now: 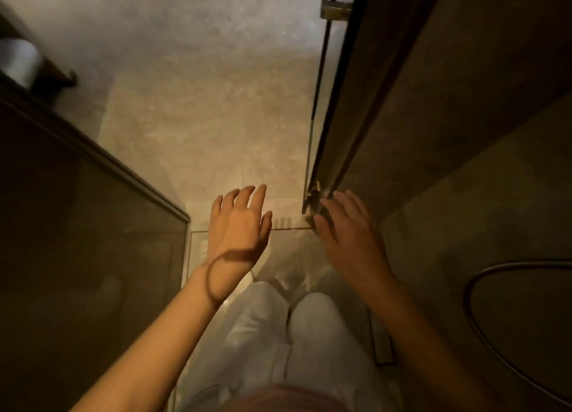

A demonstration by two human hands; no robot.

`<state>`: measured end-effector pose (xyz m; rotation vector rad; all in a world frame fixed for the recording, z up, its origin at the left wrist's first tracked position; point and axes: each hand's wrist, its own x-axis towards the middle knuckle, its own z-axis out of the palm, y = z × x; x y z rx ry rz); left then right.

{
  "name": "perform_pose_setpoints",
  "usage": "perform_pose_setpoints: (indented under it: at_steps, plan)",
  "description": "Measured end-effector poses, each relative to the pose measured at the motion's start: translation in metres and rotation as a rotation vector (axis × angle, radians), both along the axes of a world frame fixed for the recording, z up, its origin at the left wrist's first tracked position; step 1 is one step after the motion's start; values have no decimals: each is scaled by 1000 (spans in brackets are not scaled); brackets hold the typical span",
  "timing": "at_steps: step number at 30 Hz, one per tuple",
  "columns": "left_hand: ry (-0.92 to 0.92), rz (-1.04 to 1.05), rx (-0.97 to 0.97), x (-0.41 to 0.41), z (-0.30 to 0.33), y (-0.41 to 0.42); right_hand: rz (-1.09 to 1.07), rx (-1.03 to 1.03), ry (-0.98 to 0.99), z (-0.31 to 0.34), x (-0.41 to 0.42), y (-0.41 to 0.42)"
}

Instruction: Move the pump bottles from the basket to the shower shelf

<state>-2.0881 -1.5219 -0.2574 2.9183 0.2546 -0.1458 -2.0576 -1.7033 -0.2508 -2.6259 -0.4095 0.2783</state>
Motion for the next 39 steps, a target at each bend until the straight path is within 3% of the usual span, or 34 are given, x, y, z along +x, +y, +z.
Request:
perform_pose_setpoints:
  at_steps: [4, 9, 19, 29, 39]
  plan:
    - [-24, 121, -12, -7, 4, 64, 114, -7, 40, -3, 18, 73]
    - [-111, 226, 12, 9, 16, 149, 194, 11, -65, 13, 52, 166]
    - [-120, 224, 58, 82, 31, 236, 182, -4, -114, 32, 121, 256]
    - [-134, 285, 6, 254, 5, 291, 224, -53, -100, 6, 310, 319]
    - [-120, 427, -24, 438, 27, 360, 189, -20, 24, 18, 509, 394]
